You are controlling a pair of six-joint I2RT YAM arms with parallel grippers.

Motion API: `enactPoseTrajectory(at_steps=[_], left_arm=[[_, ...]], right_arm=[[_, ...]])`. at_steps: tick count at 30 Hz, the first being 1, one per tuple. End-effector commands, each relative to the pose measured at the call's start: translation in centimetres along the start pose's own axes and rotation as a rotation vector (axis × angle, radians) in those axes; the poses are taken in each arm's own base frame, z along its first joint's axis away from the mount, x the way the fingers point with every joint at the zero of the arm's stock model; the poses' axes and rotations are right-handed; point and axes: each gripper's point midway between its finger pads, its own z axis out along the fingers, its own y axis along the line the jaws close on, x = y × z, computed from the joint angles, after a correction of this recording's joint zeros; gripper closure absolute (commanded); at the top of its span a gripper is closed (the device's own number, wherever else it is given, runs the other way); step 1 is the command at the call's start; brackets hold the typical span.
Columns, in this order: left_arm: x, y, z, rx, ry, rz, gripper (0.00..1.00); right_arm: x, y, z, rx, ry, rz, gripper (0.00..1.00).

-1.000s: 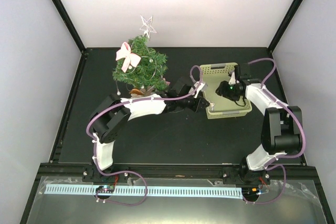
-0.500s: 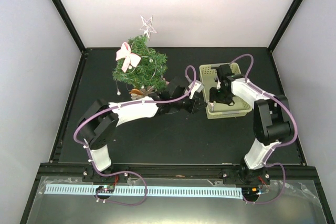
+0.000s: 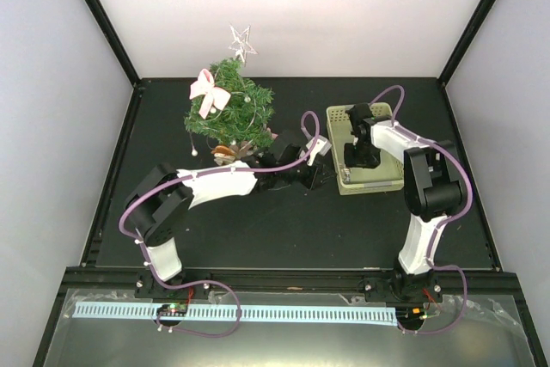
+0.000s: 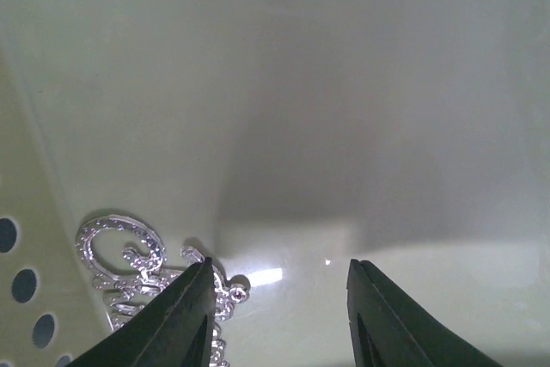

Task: Decorate the small christmas tree

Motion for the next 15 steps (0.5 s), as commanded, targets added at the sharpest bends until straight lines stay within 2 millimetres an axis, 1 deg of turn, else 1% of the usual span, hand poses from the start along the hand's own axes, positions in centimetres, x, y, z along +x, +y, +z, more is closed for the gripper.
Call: enactPoseTrajectory(at_steps=[1,5,7,9,12,15], left_arm=[[-1.6,-1.4,-0.9,0.037,-0.05,0.049,0.74],[-1.6,-1.4,-1.0,0.036,-0.052,0.055,0.74],[-1.7,-1.4,-1.0,0.034,-0.055,0.057,0.74],[-1.8,-1.4,-1.0,0.033,-0.058,0.058,0.73],[-1.8,-1.4,-1.1,0.029,-0.061,0.06,0.73],[-1.8,-1.3,-1.0,0.029,-0.061,0.057,0.73]], right_arm=[[-0.4,-0.2,0.7,0.022,0.005,-0.018,0.57],[0.1,-0.1,1.5,0.015,0.025,-0.022,0.58],[0.2,-0.6,1.7,0.04,0.027,-0.019,0.6],[0.1,-1.5,1.7,0.097,0.024,-0.016,0.63],[-0.8,-2.8,1.3,0.173,-0.006,-0.009,0.67],[-2.1,-3.6,0.6,0.225,-0.04,-0.009,0.69]])
